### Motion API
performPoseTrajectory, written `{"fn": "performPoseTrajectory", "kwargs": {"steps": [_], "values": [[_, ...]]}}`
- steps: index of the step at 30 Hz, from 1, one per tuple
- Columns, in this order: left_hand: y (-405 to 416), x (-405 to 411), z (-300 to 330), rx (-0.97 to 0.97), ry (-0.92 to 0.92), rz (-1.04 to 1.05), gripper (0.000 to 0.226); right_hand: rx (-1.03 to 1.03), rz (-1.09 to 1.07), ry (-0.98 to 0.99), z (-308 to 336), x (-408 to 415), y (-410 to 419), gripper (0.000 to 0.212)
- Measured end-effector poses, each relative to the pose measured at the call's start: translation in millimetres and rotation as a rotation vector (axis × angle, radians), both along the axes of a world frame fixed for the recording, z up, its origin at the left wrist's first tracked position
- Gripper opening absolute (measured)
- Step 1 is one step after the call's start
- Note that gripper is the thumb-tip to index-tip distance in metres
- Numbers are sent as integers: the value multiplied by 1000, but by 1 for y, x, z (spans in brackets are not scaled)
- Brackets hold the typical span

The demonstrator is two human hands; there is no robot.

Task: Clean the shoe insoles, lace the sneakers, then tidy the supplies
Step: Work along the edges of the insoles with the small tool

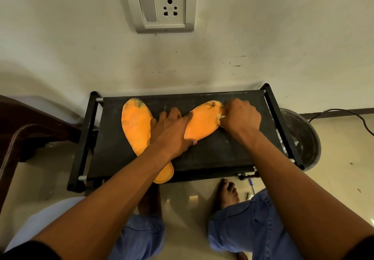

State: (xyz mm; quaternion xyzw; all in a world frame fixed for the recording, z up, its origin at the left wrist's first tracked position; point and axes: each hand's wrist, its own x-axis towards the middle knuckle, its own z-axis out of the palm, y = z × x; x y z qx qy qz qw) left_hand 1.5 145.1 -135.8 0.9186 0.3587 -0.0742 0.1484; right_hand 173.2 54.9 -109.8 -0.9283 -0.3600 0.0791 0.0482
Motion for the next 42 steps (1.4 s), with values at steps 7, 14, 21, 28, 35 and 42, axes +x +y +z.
{"fn": "performPoseTrajectory", "kwargs": {"steps": [7,14,21,28,35,42], "values": [[-2,2,1,-12,16,0,91,-148,147,66,-1,-20,1,21],[-3,3,3,-1,14,2,90,-35,15,28,4,2,6,4],[-5,3,4,15,9,-10,89,-191,154,109,5,-20,12,18],[-3,2,7,-38,18,11,97,-132,113,141,4,-15,16,20],[-5,0,12,84,30,47,92,45,60,62,-5,-10,26,25],[-8,1,12,93,71,106,91,124,381,90,-18,-46,34,13]]}}
